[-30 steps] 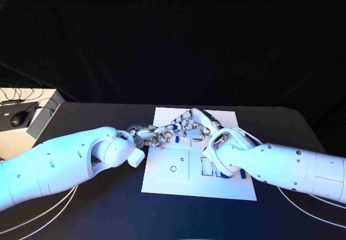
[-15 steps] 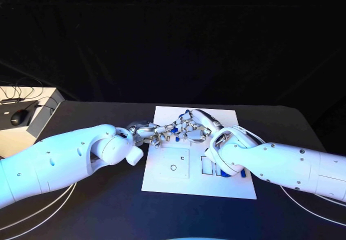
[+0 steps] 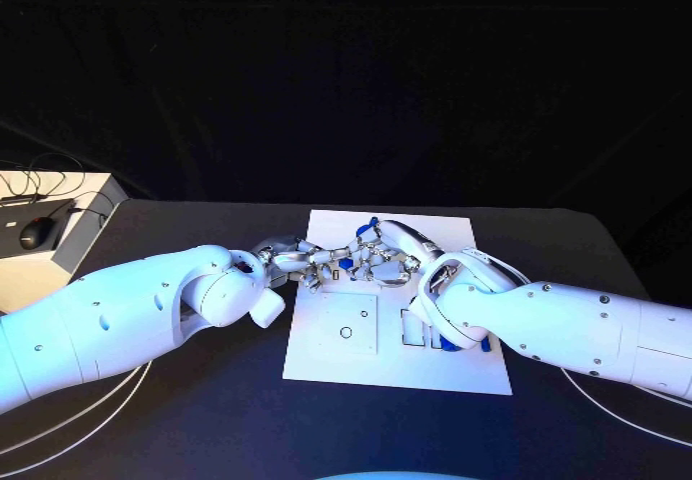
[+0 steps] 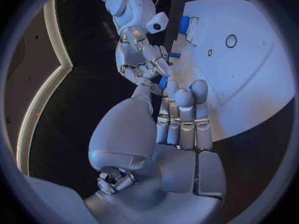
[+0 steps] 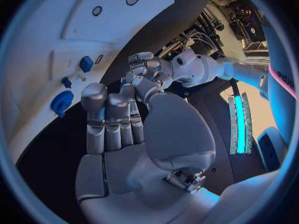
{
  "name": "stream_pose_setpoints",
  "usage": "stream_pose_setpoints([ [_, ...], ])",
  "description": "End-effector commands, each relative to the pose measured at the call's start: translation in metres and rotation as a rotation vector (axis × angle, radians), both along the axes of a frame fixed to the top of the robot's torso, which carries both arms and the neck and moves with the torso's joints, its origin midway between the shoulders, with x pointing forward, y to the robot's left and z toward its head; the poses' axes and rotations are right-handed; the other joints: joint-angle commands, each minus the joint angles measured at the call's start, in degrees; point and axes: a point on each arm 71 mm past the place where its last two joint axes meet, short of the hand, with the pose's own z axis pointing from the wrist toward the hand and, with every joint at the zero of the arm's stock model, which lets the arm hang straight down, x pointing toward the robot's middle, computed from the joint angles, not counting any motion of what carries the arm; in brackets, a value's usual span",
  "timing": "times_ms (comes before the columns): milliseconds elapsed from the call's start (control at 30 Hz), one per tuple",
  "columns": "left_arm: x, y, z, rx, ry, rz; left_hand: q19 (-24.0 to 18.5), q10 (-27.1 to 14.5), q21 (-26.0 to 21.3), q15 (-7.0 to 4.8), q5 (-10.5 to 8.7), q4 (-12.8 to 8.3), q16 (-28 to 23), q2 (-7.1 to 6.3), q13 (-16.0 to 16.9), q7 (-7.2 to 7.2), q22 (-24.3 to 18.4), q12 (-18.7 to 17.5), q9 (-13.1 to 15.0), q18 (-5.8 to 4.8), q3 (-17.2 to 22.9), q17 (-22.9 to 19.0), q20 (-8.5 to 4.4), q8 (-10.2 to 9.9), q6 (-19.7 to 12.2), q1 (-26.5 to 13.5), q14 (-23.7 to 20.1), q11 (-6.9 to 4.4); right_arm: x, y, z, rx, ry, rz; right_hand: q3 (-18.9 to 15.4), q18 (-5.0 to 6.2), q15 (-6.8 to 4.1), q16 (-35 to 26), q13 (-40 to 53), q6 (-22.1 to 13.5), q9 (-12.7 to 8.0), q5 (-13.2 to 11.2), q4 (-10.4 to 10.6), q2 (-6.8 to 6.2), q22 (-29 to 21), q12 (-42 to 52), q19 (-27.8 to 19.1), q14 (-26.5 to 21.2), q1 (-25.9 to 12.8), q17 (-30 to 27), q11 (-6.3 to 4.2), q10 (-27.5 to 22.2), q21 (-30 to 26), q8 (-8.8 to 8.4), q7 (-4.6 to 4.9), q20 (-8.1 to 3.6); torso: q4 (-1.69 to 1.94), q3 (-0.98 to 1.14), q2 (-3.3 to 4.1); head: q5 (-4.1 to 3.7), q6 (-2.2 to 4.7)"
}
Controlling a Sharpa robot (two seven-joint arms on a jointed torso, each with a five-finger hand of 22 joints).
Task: Assemble the parts on the task board
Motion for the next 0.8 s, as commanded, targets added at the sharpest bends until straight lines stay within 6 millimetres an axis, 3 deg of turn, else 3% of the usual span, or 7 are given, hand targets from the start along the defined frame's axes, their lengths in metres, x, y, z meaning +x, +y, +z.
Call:
stream_pose_setpoints([
  [33,-0.0038,-0.0073,0.0008,-0.004,0.005,-0.084,-0.3,0.6,-0.3,-0.24,0.36,-0.5,0.4,-0.28,0.0,-0.18,0.1,-0.7,0.3,0.02,1.5,-0.1,-0.29,-0.7,0.8,0.6,-0.3,-0.13,-0.0017,0.0025,-0.0006,-0.010,0.004,0.029,0.0,-0.53,0.13,-0.3,0.0,0.9,0.1,0.0,-0.3,0.26,4.3,-0.2,-0.4,-0.3,0.1,0.0,0.01,-0.4,-0.2,0.14,1.22,0.00,0.01,0.05,0.00,0.04,-0.06],
  [167,-0.0047,-0.0077,-0.0001,0.004,0.016,-0.101,-0.4,0.6,-0.4,-0.26,0.43,-0.9,0.4,-0.61,0.2,-0.28,0.2,-1.0,0.5,-0.04,2.5,-0.1,-0.35,-0.8,1.2,0.6,-0.3,-0.18,-0.0018,0.0022,-0.0004,-0.008,0.002,0.028,0.0,-0.53,0.13,-0.3,0.0,0.9,0.1,0.0,-0.3,0.26,4.3,-0.2,-0.4,-0.3,0.1,0.0,0.01,-0.4,-0.2,0.14,1.22,0.00,0.01,0.03,0.01,0.08,-0.06],
  [400,-0.0046,-0.0065,-0.0014,0.022,0.025,-0.103,-0.3,0.8,-0.4,-0.25,0.38,-0.8,0.6,-2.60,0.8,-0.28,0.2,-1.3,1.7,-0.07,4.7,-0.1,-0.41,-0.8,1.5,-0.5,-0.3,-0.17,-0.0025,0.0023,-0.0002,-0.008,0.002,0.033,-0.1,-0.49,0.14,-0.2,0.0,1.0,0.1,0.1,-0.5,0.34,4.3,-0.3,-0.4,-0.2,0.2,0.1,0.01,-0.3,0.0,0.08,1.22,0.04,-0.01,0.03,0.02,0.12,-0.11],
  [567,-0.0046,-0.0071,-0.0015,0.024,0.025,-0.104,-0.2,1.1,-0.4,-0.40,0.37,-1.0,0.6,-2.67,0.9,-0.82,0.3,-1.4,3.0,-0.09,5.2,-0.2,-0.47,0.1,2.5,-0.6,-0.3,-0.40,-0.0031,0.0031,-0.0007,-0.014,0.008,0.042,-0.1,-0.47,0.13,-0.2,0.0,1.1,0.1,0.1,-0.6,0.37,4.3,-0.4,-0.4,-0.2,0.3,0.1,-0.01,-0.3,0.0,0.08,1.20,0.04,-0.01,0.00,0.00,0.17,-0.16],
  [667,-0.0048,-0.0078,-0.0013,0.021,0.023,-0.108,-0.2,1.4,-0.4,-0.57,0.37,-1.0,0.6,-3.02,1.0,-1.31,0.4,-1.5,6.3,-0.23,5.4,-0.1,-0.66,1.8,2.5,-1.2,-0.2,-0.64,-0.0032,0.0034,-0.0010,-0.017,0.012,0.046,-0.1,-0.47,0.13,-0.2,0.0,1.1,0.1,0.1,-0.6,0.37,4.3,-0.4,-0.4,-0.2,0.3,0.1,-0.01,-0.3,0.0,0.08,1.20,0.04,0.00,-0.02,-0.01,0.37,-0.16],
  [700,-0.0048,-0.0080,-0.0013,0.021,0.023,-0.109,-0.1,1.6,-0.3,-0.95,0.47,-1.1,0.7,-3.38,1.5,-1.89,0.5,-1.1,9.6,-0.32,5.5,0.0,-0.85,3.4,1.9,-1.5,-0.2,-0.93,-0.0032,0.0034,-0.0011,-0.018,0.012,0.046,-0.1,-0.47,0.13,-0.2,0.0,1.1,0.1,0.1,-0.6,0.37,4.3,-0.4,-0.4,-0.2,0.3,0.1,-0.01,-0.3,0.0,0.08,1.20,0.04,0.00,-0.01,-0.01,0.35,-0.17],
  [800,-0.0051,-0.0086,-0.0012,0.019,0.023,-0.114,-0.2,1.7,-0.2,-0.93,0.37,-0.4,0.9,-3.86,2.4,-2.08,0.7,-0.2,15.9,-0.50,5.8,0.1,-1.02,6.2,0.8,-2.6,0.0,-1.14,-0.0032,0.0036,-0.0012,-0.019,0.013,0.048,-0.1,-0.48,0.15,-0.3,0.0,1.0,0.1,0.2,-0.6,0.42,4.3,-0.4,-0.4,-0.2,0.3,0.1,0.02,-0.4,0.0,0.05,1.24,0.06,0.01,-0.01,-0.02,0.23,-0.21],
])
